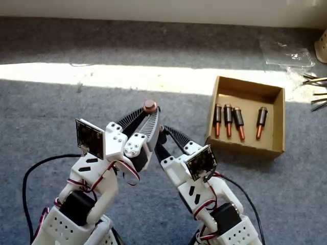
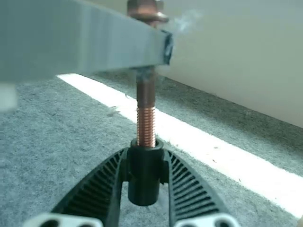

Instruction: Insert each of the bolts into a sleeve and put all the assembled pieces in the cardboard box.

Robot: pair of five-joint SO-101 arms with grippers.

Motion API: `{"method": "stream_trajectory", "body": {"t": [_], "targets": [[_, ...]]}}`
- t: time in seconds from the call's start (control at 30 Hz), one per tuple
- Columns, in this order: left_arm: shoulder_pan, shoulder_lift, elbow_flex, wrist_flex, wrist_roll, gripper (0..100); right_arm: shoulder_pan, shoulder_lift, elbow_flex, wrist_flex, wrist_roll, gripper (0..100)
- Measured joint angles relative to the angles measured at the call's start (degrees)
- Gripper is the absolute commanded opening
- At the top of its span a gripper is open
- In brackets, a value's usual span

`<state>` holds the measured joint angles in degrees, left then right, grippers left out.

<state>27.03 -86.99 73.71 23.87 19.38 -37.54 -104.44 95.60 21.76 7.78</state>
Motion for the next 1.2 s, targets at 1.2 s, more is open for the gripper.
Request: {"method": "stream_trajectory", "body": {"t": [1.2], "targets": [[-2.99,0.00,9.23,-1.41,0.00,20,0.09,0.00,0.09,0.00,-0.09,0.4]]}}
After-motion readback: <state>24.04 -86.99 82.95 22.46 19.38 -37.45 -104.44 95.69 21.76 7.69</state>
